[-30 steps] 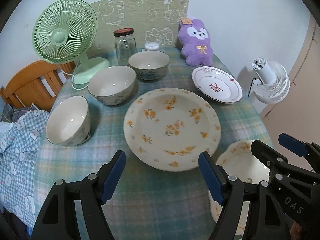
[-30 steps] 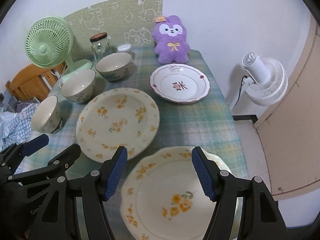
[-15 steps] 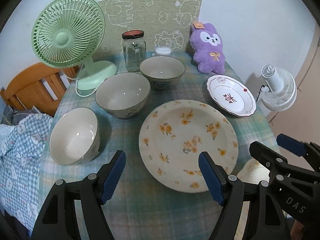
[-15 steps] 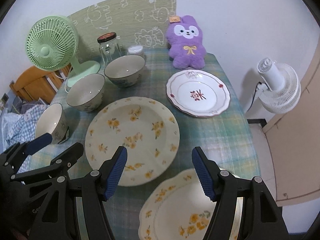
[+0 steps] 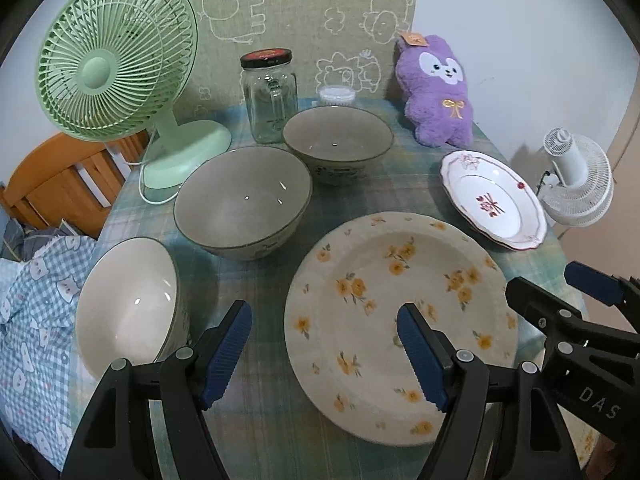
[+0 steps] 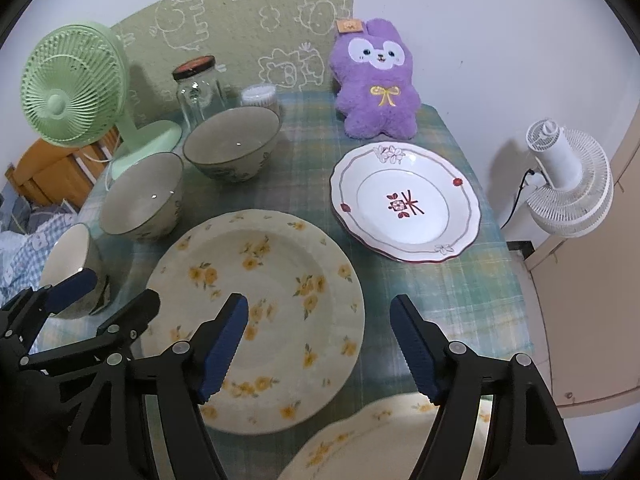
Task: Organize plates and bowls
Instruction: 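Move both grippers to the deep beaded-rim plate and grasp its rim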
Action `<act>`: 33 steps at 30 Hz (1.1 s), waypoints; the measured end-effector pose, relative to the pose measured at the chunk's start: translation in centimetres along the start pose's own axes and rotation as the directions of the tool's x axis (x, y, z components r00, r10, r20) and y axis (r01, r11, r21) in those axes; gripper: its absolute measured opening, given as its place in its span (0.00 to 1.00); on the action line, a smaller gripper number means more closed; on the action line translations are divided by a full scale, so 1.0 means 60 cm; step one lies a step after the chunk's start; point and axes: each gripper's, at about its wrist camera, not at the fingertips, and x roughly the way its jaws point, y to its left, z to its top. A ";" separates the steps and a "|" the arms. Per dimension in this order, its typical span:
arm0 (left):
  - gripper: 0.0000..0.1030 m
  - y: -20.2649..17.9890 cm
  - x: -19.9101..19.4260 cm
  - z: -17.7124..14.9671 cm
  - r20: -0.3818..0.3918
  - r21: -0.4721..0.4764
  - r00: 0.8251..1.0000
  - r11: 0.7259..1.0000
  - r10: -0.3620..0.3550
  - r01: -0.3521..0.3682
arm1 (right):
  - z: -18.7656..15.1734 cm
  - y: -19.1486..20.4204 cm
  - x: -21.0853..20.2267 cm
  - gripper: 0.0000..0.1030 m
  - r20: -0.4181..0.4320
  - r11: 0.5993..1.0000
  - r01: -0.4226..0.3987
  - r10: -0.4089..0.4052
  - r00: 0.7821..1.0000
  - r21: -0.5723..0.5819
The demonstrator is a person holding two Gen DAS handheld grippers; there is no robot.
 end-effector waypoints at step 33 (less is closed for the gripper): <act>0.49 0.001 0.126 0.001 -0.120 -0.072 0.992 0.996 0.035 -0.044 | 0.015 -0.018 0.149 0.66 -0.098 0.998 0.016 -0.010 0.995 0.061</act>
